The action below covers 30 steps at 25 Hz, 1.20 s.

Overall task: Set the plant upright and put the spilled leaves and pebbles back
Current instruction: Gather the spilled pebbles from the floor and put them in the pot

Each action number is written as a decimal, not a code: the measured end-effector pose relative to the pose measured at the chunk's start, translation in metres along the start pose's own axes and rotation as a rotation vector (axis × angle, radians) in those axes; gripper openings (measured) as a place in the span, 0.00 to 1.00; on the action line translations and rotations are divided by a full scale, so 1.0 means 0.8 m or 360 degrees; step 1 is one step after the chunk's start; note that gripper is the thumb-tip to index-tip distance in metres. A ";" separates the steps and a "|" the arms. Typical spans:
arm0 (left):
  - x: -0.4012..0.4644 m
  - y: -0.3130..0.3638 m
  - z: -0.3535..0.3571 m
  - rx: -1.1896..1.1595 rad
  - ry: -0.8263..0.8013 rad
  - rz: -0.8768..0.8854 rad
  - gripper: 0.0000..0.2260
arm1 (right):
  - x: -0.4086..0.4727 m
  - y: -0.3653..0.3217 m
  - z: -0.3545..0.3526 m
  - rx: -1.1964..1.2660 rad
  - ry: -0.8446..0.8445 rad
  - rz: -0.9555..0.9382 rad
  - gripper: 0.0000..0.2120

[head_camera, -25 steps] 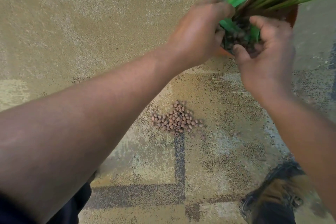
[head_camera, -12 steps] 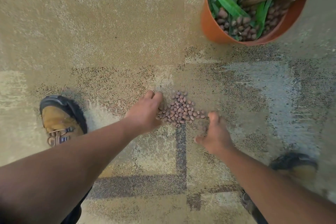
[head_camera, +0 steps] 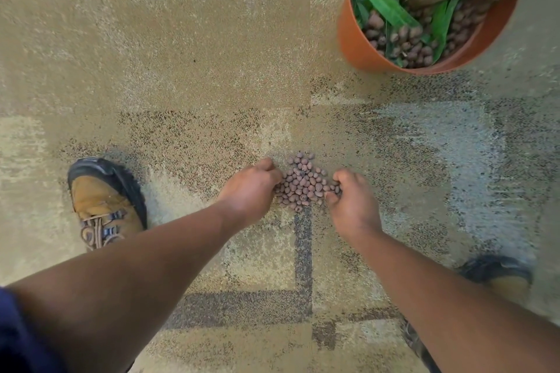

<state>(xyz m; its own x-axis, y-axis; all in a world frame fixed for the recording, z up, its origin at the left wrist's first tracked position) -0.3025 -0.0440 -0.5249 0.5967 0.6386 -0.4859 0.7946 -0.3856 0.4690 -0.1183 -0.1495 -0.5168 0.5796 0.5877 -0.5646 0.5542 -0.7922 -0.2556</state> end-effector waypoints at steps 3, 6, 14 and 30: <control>-0.003 0.005 -0.001 -0.0012 0.0055 -0.0070 0.20 | 0.001 0.005 0.001 -0.0059 0.0014 -0.0036 0.05; -0.007 0.009 -0.003 -0.0018 0.0078 -0.0103 0.24 | -0.002 0.009 0.003 0.0014 0.0010 0.0039 0.07; 0.001 -0.004 -0.022 -0.0135 0.0074 -0.0162 0.13 | 0.008 0.014 -0.012 0.0334 0.0056 0.0312 0.13; 0.097 0.137 -0.162 -0.1091 0.0980 0.0131 0.05 | 0.036 -0.088 -0.189 0.1323 0.0712 -0.0111 0.12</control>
<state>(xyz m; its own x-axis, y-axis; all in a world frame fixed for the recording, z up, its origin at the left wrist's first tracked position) -0.1837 0.0501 -0.4156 0.3275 0.9437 -0.0462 0.3951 -0.0924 0.9140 -0.0501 -0.0518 -0.3967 0.8321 0.5101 -0.2178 0.0929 -0.5152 -0.8520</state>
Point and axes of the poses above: each hand's wrist, its own x-axis towards the middle knuckle, its own z-axis out of the palm, y = z × x, the point moved 1 cm from there along x, towards the middle knuckle, and after that the axes turned 14 degrees about y, right-handed, at the moved point
